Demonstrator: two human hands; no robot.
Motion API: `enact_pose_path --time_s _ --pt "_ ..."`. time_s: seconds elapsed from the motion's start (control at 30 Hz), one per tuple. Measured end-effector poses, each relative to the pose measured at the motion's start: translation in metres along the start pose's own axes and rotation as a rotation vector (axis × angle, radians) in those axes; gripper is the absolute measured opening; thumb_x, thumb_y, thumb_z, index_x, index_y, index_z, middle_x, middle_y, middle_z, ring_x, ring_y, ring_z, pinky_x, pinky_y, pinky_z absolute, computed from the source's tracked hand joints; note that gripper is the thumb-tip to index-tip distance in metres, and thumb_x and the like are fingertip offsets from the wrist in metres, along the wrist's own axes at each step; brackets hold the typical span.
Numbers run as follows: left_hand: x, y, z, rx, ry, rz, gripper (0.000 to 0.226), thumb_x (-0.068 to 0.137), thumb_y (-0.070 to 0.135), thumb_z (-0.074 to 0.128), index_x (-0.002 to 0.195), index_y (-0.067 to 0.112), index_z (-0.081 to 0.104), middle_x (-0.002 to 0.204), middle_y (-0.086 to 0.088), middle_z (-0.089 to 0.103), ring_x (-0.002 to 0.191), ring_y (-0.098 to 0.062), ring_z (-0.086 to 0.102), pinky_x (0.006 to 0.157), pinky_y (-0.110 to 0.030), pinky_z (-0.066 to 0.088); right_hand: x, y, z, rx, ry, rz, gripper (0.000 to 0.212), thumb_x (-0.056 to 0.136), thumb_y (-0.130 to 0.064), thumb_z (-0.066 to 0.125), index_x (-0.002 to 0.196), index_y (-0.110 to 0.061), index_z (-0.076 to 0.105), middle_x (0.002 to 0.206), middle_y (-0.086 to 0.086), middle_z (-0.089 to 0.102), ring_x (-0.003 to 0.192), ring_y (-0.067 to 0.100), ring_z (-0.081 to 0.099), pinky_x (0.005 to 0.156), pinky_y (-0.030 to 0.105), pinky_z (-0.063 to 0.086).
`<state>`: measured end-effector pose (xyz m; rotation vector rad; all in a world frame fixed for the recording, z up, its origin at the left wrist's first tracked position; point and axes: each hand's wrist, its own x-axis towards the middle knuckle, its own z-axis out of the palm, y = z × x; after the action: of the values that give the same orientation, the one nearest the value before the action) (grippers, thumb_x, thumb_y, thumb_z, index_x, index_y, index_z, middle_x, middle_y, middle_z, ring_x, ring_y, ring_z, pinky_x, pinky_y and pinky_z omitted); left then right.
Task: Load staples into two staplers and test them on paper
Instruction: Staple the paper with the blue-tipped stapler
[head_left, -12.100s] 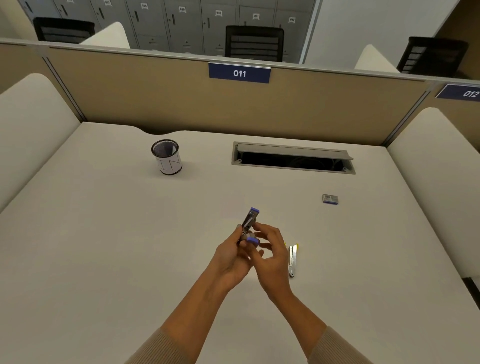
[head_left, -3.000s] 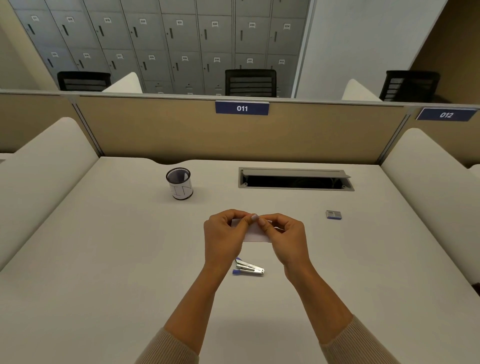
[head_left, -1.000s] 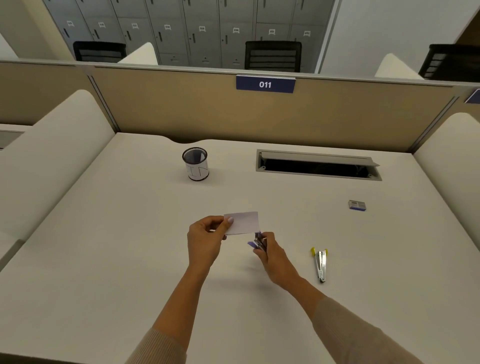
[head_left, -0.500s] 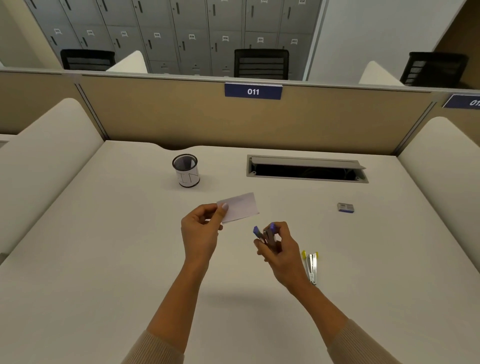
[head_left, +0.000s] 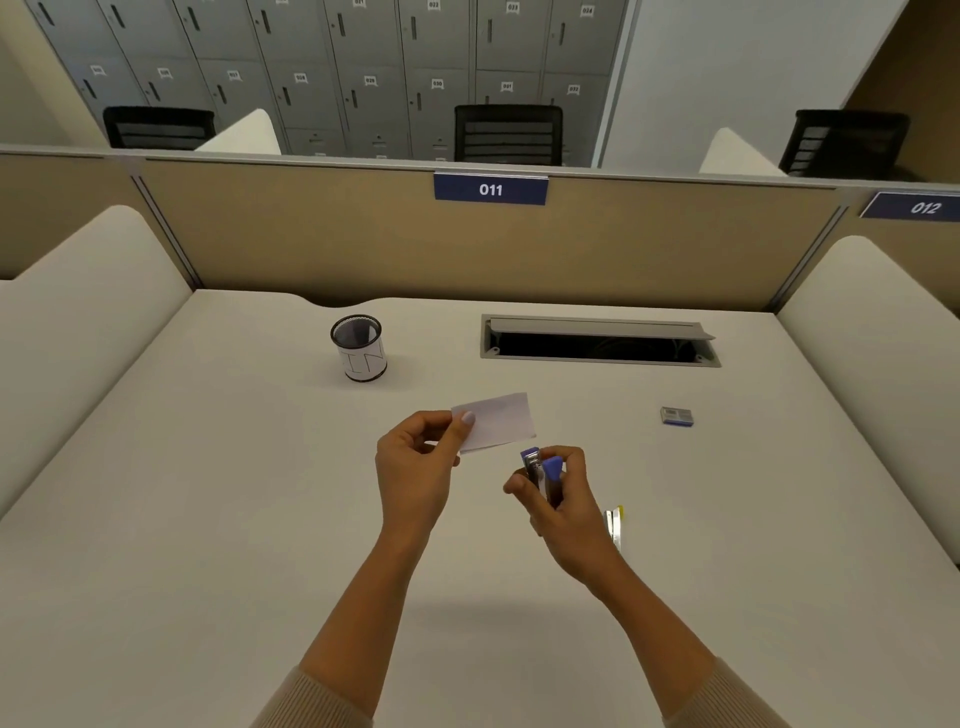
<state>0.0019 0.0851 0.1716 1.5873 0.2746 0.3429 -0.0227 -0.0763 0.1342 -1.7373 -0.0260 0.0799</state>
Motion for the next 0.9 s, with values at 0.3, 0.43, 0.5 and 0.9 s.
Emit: enact_pose_path --time_s 0.3,0.43,0.5,0.9 --pt "-0.012 -0.008 0.012 0.035 -0.073 0.073 0.008 0.079 0.042 0.073 0.083 0.035 0.071 0.078 0.016 0.072 0.064 -0.01 0.066 0.056 -0.02 0.054 -0.011 -0.025 -0.005 0.23 -0.149 0.153 0.059 0.09 -0.064 0.04 0.12 -0.014 0.049 0.098 -0.003 0.071 0.066 0.01 0.055 0.063 0.024 0.049" --pt "-0.017 -0.009 0.017 0.067 -0.094 0.102 0.008 0.079 0.043 0.073 0.08 0.035 0.071 0.076 0.016 0.071 0.064 -0.011 0.064 0.06 -0.028 0.058 -0.01 -0.032 -0.008 0.376 -0.046 0.208 0.061 0.077 -0.062 0.054 0.114 -0.013 0.057 0.083 0.005 0.065 0.069 0.014 0.059 0.06 0.027 0.049" --pt "-0.019 -0.01 0.019 0.072 -0.099 0.107 0.009 0.079 0.043 0.073 0.08 0.034 0.071 0.075 0.016 0.07 0.066 -0.011 0.064 0.06 -0.028 0.058 -0.008 -0.033 -0.009 0.436 0.004 0.206 0.055 0.077 -0.059 0.058 0.109 -0.014 0.061 0.084 0.007 0.064 0.073 0.016 0.059 0.06 0.028 0.048" --pt "-0.024 -0.01 0.022 0.083 -0.096 0.096 0.014 0.079 0.039 0.074 0.084 0.025 0.073 0.076 0.013 0.071 0.072 -0.011 0.066 0.061 -0.025 0.058 -0.006 -0.039 -0.003 0.403 0.108 0.242 0.043 0.073 -0.052 0.062 0.103 -0.022 0.067 0.09 0.004 0.071 0.08 0.015 0.064 0.063 0.023 0.054"
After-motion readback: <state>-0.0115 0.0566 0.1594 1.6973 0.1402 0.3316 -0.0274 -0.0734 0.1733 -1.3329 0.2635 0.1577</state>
